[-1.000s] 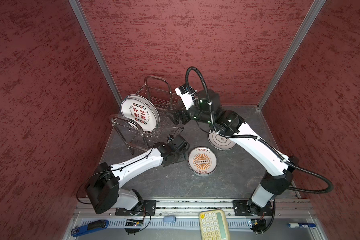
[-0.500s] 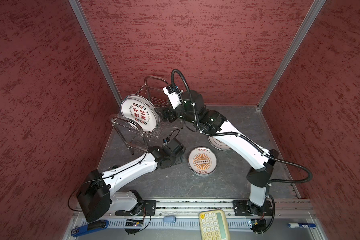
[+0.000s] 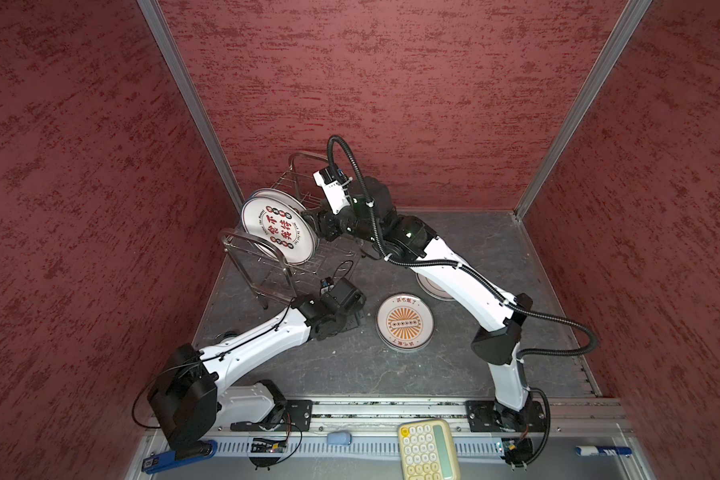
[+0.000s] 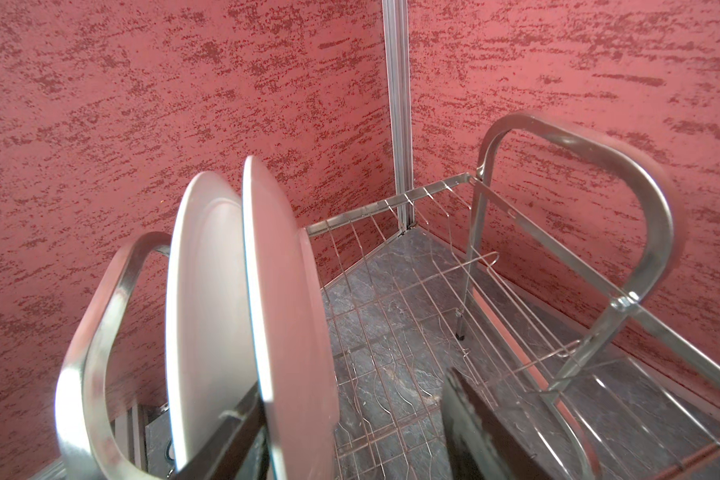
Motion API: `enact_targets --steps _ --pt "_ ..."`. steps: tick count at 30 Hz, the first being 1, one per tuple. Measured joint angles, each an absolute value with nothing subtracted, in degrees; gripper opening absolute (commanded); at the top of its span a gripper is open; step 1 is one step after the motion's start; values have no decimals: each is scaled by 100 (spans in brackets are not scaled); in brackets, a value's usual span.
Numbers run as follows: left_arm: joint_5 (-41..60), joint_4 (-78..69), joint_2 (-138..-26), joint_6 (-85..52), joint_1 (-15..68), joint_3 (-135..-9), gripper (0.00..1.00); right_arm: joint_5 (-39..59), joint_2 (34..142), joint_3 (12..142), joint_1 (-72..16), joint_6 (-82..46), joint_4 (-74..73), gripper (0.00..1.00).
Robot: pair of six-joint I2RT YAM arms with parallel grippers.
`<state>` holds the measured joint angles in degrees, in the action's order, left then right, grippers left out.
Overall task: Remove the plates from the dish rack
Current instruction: 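Close the right gripper on the outermost red-lettered rack plate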
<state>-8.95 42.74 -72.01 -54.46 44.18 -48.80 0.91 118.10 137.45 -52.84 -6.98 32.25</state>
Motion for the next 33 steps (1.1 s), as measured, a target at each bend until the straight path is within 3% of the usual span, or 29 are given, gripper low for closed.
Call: enact_targets --steps 7,18,25,30,33 --pt "-869 4257 -7201 -5463 4386 -4856 99 110 11904 13747 -5343 -764 3376 50" --pt "-834 4233 -7205 -5463 4359 -4744 99 246 11970 13747 -5391 -779 3535 26" --pt "-805 4193 -7212 -5463 4324 -4689 99 447 12033 13747 -5443 -683 3546 21" --pt "-777 4189 -7293 -5465 4305 -4689 99 346 12044 13747 -5457 -572 3542 7" --pt "-797 4117 -7382 -5463 4278 -4689 99 161 12044 13747 -5428 -471 3544 4"
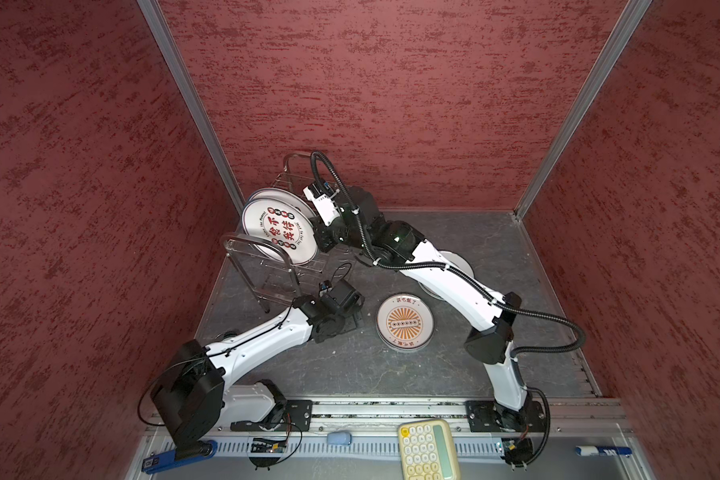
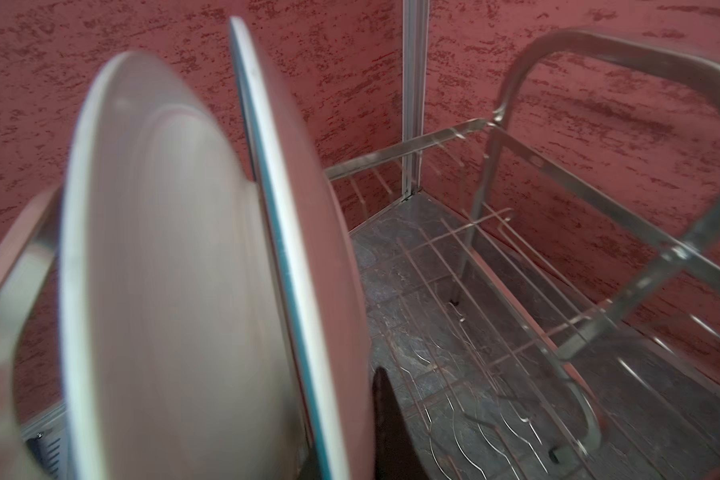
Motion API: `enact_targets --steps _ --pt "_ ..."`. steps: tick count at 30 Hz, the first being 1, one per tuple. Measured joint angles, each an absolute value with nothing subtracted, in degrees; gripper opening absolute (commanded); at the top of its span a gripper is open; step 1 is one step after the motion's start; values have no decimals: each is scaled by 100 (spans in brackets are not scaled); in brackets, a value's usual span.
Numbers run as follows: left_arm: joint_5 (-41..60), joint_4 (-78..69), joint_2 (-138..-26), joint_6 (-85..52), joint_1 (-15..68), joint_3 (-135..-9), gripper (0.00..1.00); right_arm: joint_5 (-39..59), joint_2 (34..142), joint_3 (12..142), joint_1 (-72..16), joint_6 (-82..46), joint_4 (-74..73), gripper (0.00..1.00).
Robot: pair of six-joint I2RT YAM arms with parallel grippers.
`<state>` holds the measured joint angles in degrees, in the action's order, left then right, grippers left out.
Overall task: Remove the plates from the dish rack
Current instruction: 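Close the right gripper on the outermost red-lettered rack plate, then lift the red-lettered plate out of the rack with the right gripper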
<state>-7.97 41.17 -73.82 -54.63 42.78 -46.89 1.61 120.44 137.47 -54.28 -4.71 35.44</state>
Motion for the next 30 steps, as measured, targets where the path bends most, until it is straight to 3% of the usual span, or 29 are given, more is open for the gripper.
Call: enact_targets --steps 16,30 --pt "-775 3916 -7620 -5468 4248 -4718 99 104 12046 13747 -5470 -355 3540 0" --pt "-779 3809 -7649 -5443 4272 -4727 100 -875 11815 13738 -5564 -316 3531 0"
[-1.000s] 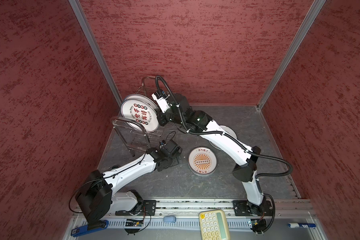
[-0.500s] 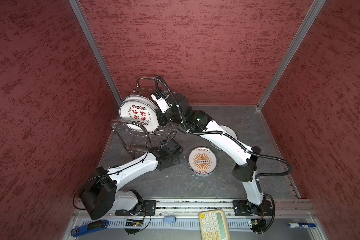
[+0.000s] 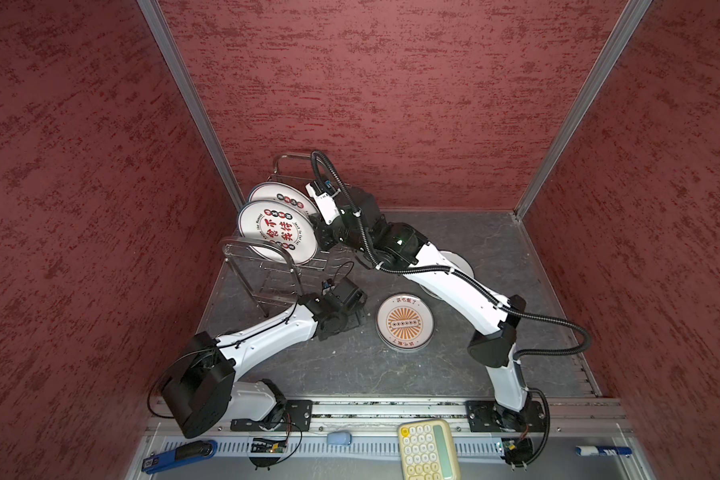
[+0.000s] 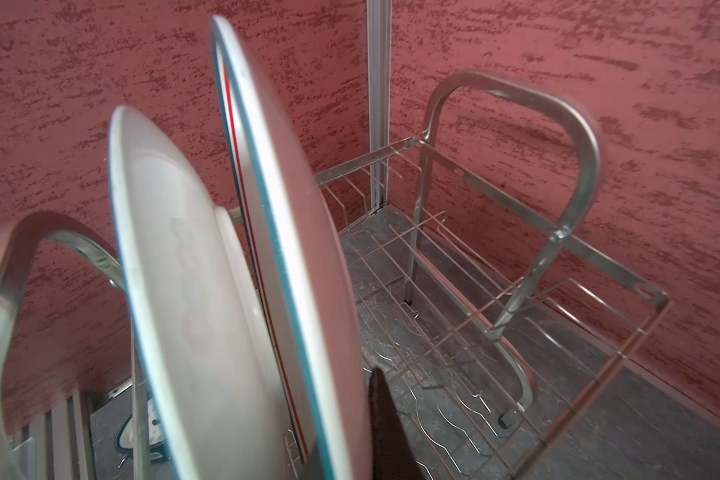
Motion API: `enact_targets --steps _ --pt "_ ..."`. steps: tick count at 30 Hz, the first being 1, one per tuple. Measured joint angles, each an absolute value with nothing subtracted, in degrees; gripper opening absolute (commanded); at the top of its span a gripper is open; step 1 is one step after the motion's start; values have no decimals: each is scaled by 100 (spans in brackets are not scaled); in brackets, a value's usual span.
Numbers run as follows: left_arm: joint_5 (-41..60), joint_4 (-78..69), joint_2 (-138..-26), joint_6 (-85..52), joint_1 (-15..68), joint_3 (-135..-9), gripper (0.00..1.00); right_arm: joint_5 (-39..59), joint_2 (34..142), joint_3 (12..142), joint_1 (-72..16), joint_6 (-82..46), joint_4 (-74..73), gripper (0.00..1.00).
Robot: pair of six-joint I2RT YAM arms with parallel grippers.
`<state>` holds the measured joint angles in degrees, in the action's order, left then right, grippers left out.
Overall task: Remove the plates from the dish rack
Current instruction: 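Lift the red-lettered plate out of the rack with the right gripper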
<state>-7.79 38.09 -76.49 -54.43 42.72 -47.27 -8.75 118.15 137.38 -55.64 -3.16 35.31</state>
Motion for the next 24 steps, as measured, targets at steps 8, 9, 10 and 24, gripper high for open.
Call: enact_targets --steps 8,9,10,24 --pt "-792 3695 -7555 -5374 4333 -4735 99 -1817 11351 13609 -5566 -126 3444 0" --pt "-799 3693 -7553 -5358 4338 -4742 100 -1977 11310 13609 -5566 -89 3435 0" --pt "-799 3697 -7553 -5354 4344 -4757 99 -2150 11262 13609 -5551 -47 3426 0" --pt "-735 3374 -7494 -5349 4539 -4866 99 -3345 9371 11365 -4550 -3 3107 0"
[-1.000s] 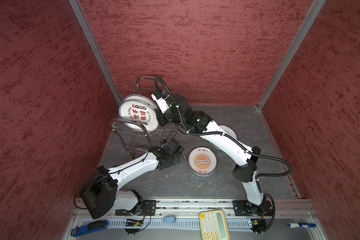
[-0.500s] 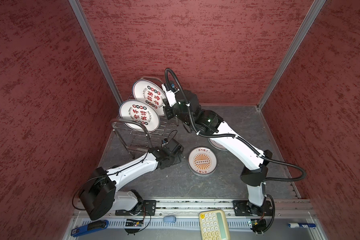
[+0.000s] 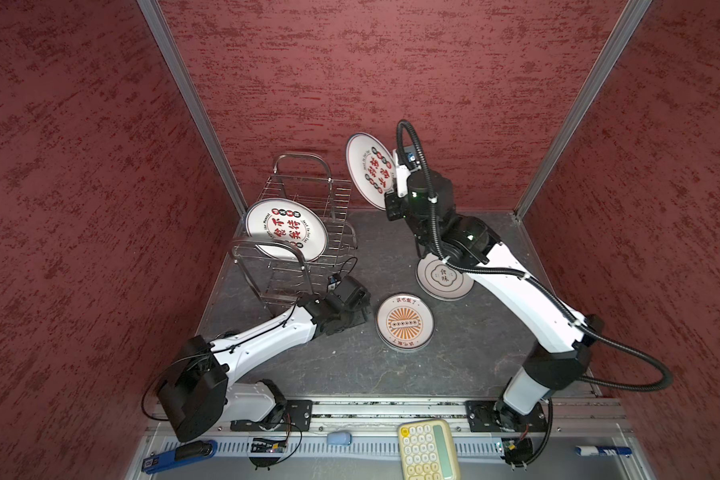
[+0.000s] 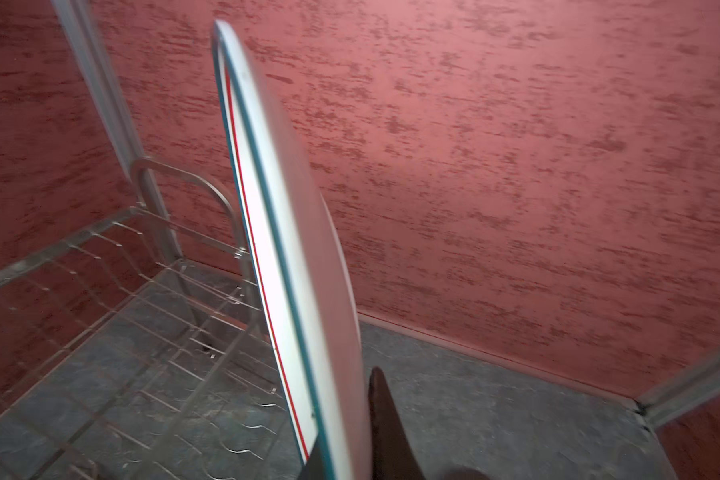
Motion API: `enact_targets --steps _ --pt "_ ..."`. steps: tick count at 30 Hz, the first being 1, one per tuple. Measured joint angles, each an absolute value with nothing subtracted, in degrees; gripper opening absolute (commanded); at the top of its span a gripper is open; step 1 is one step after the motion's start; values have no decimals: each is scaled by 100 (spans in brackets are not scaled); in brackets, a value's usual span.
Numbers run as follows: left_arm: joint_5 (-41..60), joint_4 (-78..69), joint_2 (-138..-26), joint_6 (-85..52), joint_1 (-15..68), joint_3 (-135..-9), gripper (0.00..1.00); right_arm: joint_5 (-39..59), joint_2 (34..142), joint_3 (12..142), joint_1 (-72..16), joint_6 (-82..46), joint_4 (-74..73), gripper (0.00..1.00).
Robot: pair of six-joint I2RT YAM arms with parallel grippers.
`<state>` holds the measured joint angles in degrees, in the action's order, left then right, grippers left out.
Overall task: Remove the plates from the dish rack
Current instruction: 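Lift the red-lettered plate out of the rack with the right gripper, then carry the plate toward the left gripper while left gripper grasps its rim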
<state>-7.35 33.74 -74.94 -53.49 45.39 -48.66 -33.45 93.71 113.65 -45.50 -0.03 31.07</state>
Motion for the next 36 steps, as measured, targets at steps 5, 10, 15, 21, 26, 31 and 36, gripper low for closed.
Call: enact_targets --steps 5,10,15,21,26,31,36 --pt "-744 3146 -7627 -5192 4845 -5236 99 -3170 7806 9487 -3621 -666 3002 0" --pt "-648 2574 -8259 -4893 5024 -5686 100 -2515 6423 7701 -2480 -1498 3057 0" --pt "-311 2010 -9021 -4703 5050 -6001 99 -1420 5570 6464 -1719 -2128 3391 0" --pt "-25 1490 -9371 -4604 5081 -6195 100 16 5148 5712 -947 -2674 3568 0" --pt "132 1138 -9371 -4569 5081 -6254 100 1048 5004 5146 -475 -3017 3472 0" --pt "318 788 -9382 -4576 5046 -6259 96 2040 5065 4678 -141 -3361 3055 0" --pt "626 239 -9413 -4711 4895 -6152 91 2727 5111 4303 80 -3614 2615 0"
